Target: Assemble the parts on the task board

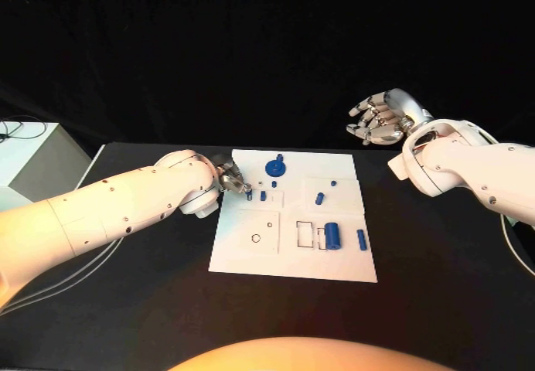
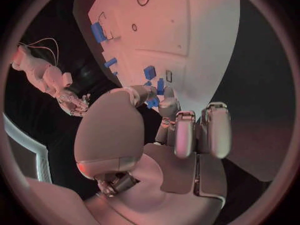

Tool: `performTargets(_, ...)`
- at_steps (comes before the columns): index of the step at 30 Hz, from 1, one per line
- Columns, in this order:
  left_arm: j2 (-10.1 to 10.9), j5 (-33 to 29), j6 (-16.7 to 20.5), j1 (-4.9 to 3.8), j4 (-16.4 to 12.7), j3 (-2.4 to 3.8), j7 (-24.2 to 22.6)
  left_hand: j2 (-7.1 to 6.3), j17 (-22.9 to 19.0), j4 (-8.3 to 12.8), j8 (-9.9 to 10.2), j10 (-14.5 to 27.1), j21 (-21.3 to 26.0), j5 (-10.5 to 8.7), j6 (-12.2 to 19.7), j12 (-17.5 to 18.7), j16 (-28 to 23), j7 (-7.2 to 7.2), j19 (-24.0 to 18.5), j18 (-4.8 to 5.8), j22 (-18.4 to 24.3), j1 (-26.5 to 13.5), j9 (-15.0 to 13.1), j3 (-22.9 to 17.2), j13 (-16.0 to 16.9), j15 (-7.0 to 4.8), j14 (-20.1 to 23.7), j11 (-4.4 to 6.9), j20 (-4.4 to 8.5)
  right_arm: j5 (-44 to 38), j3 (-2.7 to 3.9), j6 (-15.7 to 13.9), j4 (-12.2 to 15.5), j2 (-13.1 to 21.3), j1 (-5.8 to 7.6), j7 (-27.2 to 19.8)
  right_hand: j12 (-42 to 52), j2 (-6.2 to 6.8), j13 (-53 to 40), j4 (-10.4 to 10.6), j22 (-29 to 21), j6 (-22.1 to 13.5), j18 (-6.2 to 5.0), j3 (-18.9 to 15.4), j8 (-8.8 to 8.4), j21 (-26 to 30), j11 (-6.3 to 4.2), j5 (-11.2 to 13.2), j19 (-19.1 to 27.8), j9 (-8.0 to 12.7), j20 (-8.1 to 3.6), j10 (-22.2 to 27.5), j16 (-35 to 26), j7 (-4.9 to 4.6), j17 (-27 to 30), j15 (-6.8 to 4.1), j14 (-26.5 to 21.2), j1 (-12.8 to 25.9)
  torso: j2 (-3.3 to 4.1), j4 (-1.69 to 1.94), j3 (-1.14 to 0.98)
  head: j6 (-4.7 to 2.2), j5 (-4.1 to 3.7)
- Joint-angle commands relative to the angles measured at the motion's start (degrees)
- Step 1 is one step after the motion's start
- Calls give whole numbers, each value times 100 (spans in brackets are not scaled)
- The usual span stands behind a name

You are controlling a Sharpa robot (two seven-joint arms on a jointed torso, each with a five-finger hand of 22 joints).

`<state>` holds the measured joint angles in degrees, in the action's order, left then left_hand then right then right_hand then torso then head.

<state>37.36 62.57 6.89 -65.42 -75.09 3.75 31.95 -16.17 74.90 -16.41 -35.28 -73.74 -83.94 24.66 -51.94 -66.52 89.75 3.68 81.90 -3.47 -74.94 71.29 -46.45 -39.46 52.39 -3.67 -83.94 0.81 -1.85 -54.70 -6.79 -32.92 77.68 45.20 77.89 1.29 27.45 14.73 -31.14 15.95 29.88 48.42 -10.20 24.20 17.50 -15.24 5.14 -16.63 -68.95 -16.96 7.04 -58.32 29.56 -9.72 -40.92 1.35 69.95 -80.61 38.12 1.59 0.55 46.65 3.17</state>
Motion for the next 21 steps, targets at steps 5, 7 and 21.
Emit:
performTargets(5, -64, 251, -102, 12, 41, -29, 20, 26, 1510, 1230, -31, -41, -29, 29, -55, -34, 25, 2, 49, 40, -170, -12, -601, -1206, 18, -48, -606, 3, -2, 462, -2, -142, -46, -30, -9, -605, -1191, 80, 1423, -117, -903, 114, -26, 229, -180, 860, 190, -25, 244, 66, 240, -332, -1219, -140, 516, 214, -327, 69, -3, -5, 5, 19, 12)
performTargets(7, -82, 280, -95, 13, 67, -36, 14, 26, 1510, 1230, -31, -41, -29, 29, -55, -34, 25, 2, 49, 40, -170, -12, -601, -1206, 18, -48, -606, 3, -2, 513, -2, -139, -51, -36, -10, -651, -1265, 85, 1544, -138, -997, 117, -28, 226, -210, 921, 204, -23, 234, 75, 258, -367, -1309, -157, 560, 231, -321, 88, 0, -9, 4, 25, 16)
performTargets(21, -133, 320, -331, 13, 155, -63, 59, 24, 1510, 1234, -30, -40, -34, 40, -61, -27, 25, 0, 56, 42, -180, -17, -602, -1210, 6, -50, -606, 4, 0, 596, -4, -86, -46, -32, -17, -722, -1492, 61, 1964, -226, -1370, 130, -27, 212, -320, 1139, 266, -34, 243, 103, 330, -400, -1658, -212, 730, 300, -357, 133, 0, 5, 6, 71, -12)
